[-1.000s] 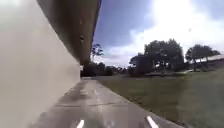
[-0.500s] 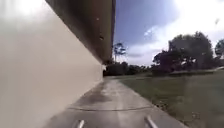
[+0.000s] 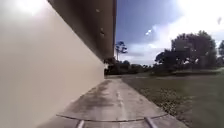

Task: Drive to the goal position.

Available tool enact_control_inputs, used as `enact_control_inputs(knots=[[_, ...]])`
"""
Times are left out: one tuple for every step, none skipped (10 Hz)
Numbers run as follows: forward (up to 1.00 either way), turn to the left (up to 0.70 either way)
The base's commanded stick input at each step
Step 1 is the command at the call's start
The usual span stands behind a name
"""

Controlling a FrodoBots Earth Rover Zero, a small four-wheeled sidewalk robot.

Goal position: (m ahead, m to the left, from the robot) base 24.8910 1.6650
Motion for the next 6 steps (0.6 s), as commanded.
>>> enact_control_inputs(knots=[[0.70, 0.00], [0.70, 0.00], [0.70, 0.00], [0.70, 0.00], [0.70, 0.00], [0.70, 0.00]])
